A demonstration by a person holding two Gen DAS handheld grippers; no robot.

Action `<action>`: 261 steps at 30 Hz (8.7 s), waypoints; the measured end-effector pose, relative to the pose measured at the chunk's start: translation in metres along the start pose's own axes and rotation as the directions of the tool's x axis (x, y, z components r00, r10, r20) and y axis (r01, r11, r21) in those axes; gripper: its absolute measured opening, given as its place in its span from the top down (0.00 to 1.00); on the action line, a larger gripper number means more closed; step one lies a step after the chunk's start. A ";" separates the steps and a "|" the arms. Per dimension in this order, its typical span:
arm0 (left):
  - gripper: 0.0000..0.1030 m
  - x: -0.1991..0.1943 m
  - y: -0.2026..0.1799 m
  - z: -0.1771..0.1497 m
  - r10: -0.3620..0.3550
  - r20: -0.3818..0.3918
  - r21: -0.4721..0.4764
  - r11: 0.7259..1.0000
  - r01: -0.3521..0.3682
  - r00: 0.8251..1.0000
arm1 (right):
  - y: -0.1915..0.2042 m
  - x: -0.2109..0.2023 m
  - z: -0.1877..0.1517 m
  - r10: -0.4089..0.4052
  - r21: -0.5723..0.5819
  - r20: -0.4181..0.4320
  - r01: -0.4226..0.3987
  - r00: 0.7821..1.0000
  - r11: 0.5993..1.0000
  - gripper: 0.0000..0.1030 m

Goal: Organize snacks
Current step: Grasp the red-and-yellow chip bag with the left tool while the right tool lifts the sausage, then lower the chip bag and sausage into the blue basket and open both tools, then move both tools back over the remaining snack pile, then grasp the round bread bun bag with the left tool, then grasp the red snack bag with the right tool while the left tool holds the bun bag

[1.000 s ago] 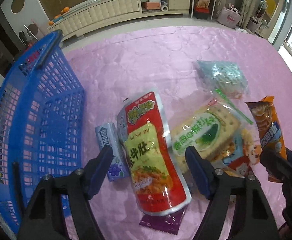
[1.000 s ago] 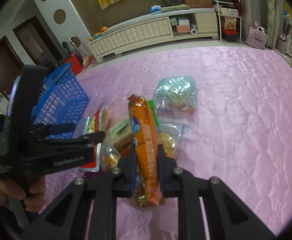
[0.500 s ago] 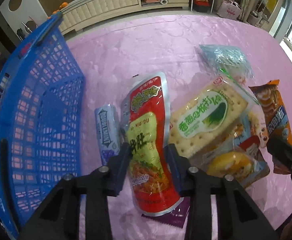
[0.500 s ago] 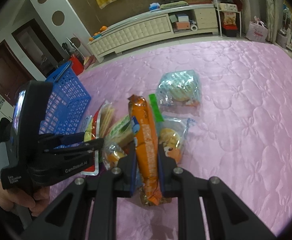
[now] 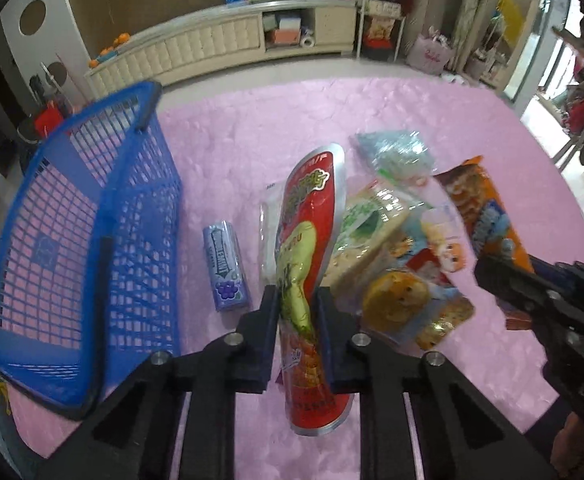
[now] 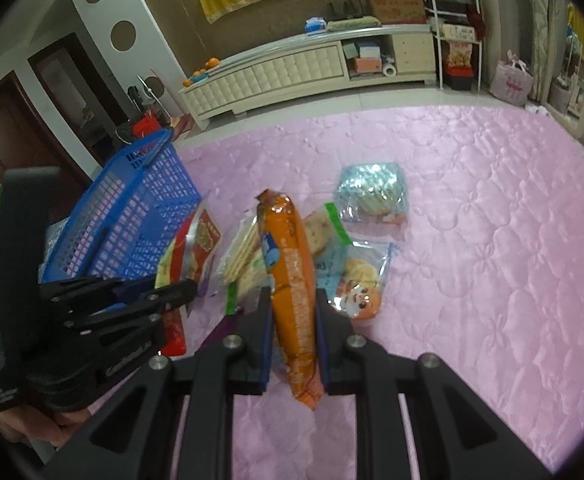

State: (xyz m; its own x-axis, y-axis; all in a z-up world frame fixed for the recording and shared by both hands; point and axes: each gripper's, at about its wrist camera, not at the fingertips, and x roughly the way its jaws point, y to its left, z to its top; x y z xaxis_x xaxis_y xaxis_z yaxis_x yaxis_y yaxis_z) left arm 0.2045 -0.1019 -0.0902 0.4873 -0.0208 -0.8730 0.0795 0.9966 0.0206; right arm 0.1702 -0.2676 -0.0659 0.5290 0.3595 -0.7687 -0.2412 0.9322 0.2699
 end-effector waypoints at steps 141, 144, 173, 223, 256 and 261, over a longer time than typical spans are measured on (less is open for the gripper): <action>0.27 -0.014 -0.023 0.001 -0.182 -0.011 0.179 0.967 0.181 0.983 | -0.039 -0.021 -0.022 -0.200 0.052 -0.092 0.205 0.975 0.977 0.21; 0.27 0.002 -0.028 -0.005 -0.181 -0.028 0.213 0.960 0.182 0.983 | -0.046 -0.013 -0.031 -0.214 0.054 -0.105 0.221 0.971 0.974 0.21; 0.27 0.075 -0.074 -0.013 -0.159 -0.062 0.514 0.841 0.168 0.985 | -0.085 0.033 -0.054 -0.205 0.165 -0.181 0.235 0.962 0.958 0.21; 0.48 0.034 -0.008 -0.053 -0.053 0.034 0.226 0.973 0.044 0.998 | -0.005 0.098 -0.050 -0.242 -0.255 -0.152 0.198 0.958 0.946 0.61; 0.48 -0.087 0.048 -0.042 -0.189 0.235 0.146 0.977 0.158 0.953 | 0.069 -0.044 -0.025 -0.099 -0.197 0.106 0.119 0.989 0.973 0.97; 0.48 -0.113 0.083 -0.039 -0.157 0.290 0.117 0.985 0.128 0.944 | 0.103 -0.054 -0.008 -0.051 -0.238 0.143 0.084 0.988 0.968 0.97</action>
State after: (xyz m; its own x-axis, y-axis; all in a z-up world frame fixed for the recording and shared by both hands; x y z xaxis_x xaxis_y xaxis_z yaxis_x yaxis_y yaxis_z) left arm 0.1219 -0.0138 -0.0085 0.6997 -0.1993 -0.6861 0.2427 0.9695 -0.0340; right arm 0.1099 -0.1916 -0.0014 0.6513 0.3142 -0.6907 -0.3827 0.9220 0.0585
